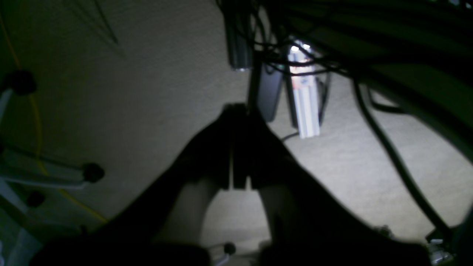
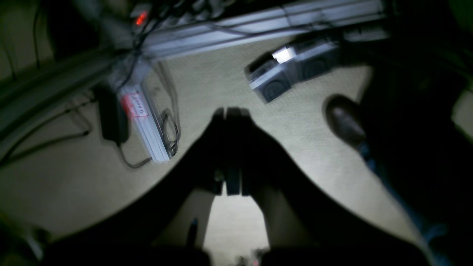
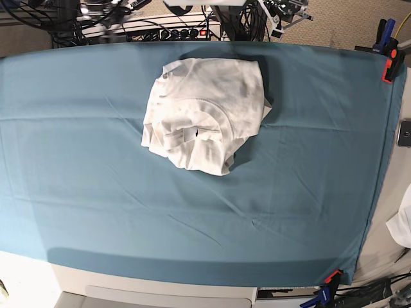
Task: Fold the T-shirt properly
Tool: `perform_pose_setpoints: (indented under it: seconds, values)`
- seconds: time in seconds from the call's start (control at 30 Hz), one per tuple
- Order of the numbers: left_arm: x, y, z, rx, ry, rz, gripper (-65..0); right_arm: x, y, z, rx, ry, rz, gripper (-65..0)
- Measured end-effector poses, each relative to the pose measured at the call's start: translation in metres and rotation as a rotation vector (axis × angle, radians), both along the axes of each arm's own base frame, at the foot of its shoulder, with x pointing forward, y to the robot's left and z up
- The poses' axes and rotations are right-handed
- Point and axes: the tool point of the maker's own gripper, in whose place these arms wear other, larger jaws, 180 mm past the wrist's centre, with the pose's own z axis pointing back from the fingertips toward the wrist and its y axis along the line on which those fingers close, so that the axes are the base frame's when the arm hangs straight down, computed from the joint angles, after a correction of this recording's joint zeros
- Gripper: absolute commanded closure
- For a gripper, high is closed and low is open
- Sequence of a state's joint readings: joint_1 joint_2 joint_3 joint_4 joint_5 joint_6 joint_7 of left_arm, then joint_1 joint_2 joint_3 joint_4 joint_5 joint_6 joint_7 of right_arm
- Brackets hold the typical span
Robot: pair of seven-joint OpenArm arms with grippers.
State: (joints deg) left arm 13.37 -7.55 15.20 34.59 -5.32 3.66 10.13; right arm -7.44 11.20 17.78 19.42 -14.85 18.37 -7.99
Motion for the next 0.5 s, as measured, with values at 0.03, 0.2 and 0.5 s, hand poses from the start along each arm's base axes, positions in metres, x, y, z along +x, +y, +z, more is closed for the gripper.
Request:
perform_pose_setpoints:
  seconds: [0.03,0.2,0.5]
  values:
    - [-0.004,-0.001,-0.003,0.004,0.02,0.002,0.0,0.0,0.011,-0.003,0.01,0.002,0.009,0.0]
    - [-0.021,-0.008,-0.011,-0.017,0.099,0.117,0.0,-0.007,0.023,-0.009,-0.061,0.036,-0.182,0.0]
    - [-0.02,-0.008,-0.011,-0.021,0.101,0.123,0.0,-0.003,0.027,-0.009,-0.052,0.046,-0.192,0.0]
